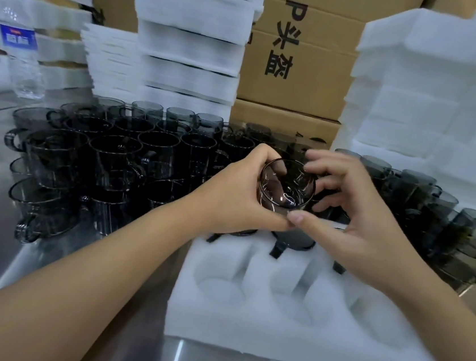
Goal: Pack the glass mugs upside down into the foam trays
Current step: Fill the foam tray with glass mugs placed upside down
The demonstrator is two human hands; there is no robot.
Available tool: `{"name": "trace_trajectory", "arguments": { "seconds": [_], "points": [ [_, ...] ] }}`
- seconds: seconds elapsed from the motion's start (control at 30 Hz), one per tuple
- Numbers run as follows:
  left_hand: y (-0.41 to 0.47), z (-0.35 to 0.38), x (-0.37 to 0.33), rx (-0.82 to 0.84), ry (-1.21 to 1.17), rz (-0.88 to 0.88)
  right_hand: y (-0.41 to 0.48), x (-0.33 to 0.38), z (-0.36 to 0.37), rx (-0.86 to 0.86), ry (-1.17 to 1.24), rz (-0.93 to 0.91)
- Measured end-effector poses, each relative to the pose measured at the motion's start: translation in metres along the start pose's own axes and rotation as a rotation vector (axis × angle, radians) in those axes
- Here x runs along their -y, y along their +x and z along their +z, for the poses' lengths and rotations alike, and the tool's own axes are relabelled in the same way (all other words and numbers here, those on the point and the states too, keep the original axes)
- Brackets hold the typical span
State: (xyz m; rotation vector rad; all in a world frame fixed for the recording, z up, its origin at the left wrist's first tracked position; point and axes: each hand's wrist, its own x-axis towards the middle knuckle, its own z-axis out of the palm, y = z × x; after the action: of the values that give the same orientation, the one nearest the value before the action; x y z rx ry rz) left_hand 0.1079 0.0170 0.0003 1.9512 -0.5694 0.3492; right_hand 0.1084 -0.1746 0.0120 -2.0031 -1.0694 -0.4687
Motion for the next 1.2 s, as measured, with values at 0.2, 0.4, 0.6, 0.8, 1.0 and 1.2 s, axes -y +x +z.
{"name": "trace_trajectory", "arguments": {
  "seconds": [0.2,0.4,0.6,0.8,1.0,1.2],
  "points": [
    [0.0,0.0,0.0,0.022,0.042,0.019,0.0,0.0,0.001,0.048,-0.071,0.038],
    [-0.001,-0.002,-0.003,0.043,0.072,0.017,0.0,0.001,0.001,0.04,-0.082,0.056],
    [0.0,-0.004,-0.001,0.174,-0.021,-0.024,0.002,0.004,-0.002,-0.03,-0.119,0.031],
    [0.004,-0.007,0.001,0.202,0.048,-0.046,0.001,0.022,-0.013,-0.035,0.351,0.155],
    [0.009,-0.008,0.01,0.078,-0.078,-0.071,-0.009,0.041,0.013,0.333,0.406,0.111],
    [0.009,-0.009,0.01,0.091,-0.082,-0.09,-0.008,0.036,0.02,0.344,0.252,0.188]
  ]
}}
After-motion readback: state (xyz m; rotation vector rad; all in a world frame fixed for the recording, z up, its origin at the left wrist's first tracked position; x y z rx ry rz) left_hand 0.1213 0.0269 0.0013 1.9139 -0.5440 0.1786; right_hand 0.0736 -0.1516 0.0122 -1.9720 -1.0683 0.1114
